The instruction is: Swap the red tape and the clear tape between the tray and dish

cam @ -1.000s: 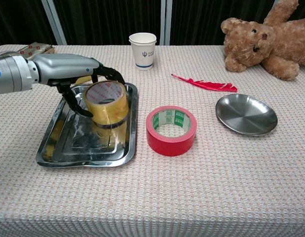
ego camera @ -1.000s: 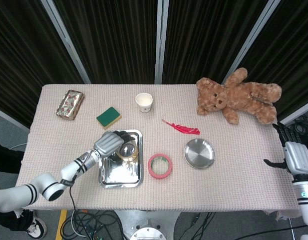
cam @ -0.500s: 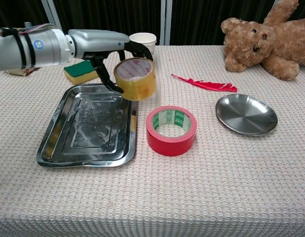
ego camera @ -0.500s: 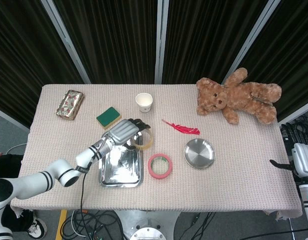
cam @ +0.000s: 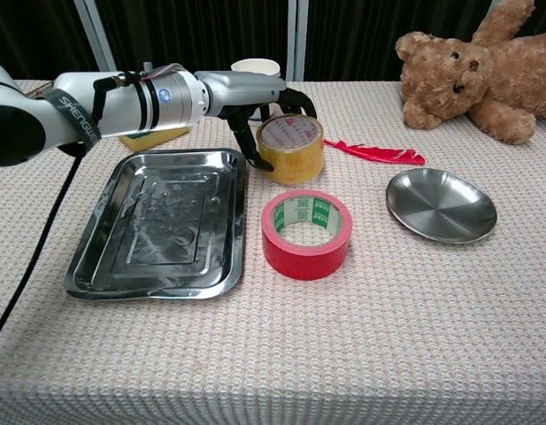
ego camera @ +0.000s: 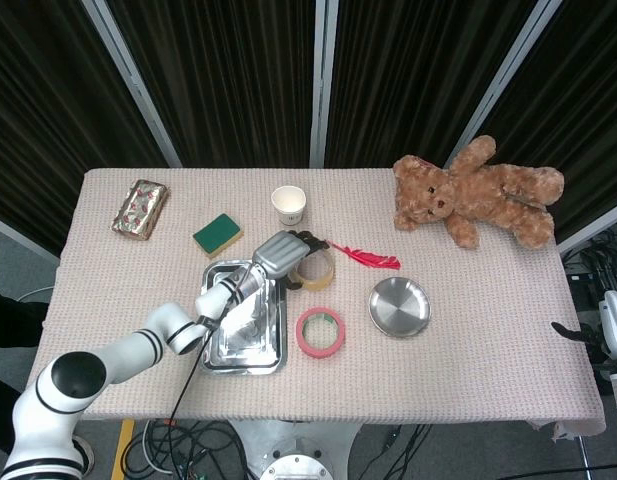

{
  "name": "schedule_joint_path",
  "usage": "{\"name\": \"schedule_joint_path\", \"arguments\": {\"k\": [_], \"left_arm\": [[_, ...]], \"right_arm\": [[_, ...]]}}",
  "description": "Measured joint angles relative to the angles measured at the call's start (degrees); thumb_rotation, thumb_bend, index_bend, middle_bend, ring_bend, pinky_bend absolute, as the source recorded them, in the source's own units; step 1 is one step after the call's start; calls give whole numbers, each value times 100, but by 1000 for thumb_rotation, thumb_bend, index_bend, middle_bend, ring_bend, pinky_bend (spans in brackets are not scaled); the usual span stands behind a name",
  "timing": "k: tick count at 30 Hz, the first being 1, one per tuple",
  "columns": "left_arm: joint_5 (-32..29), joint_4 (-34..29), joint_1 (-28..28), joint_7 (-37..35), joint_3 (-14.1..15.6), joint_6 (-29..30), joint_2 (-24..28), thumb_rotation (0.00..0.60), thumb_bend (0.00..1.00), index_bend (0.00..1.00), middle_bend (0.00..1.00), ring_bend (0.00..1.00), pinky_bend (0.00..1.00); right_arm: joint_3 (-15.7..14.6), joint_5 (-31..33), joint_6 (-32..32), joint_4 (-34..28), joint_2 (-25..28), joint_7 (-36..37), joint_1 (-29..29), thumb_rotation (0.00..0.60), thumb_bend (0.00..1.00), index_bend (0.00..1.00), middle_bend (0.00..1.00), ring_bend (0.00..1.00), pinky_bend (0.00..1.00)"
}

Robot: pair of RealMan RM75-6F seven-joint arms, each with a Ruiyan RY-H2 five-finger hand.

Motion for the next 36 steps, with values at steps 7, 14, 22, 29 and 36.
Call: {"name": "schedule_joint_path", "arguments": {"k": [7,14,22,29,36], "left_arm": [[35,146,52,-102,148,220,-56,600,142,39,96,82,257],[-69,-566,312,172,225,337,527,600,141,44,97,59,230],[-308,-2826,772,813,354,539,1741,600,126,73,123,59,226],[-162,-4230,1095,1642,584,899,2155,600,123,73,119,52,207],[89,-4002,1044,2174,649,970,1793,600,124,71,59,0,152]], "right_arm": [[37,-27,-14,54,-27,44,-10,600,0,0,0,0,0],[76,-36,-38,70,-11,45,-9,600,0,0,0,0,0],[163,-60,-42,83,49,108,32,600,0,0,0,0,0],[196,-20,-38,31,144,154,-7,600,0,0,0,0,0],[177,33,-132,151,89,226,-34,600,0,0,0,0,0]]}}
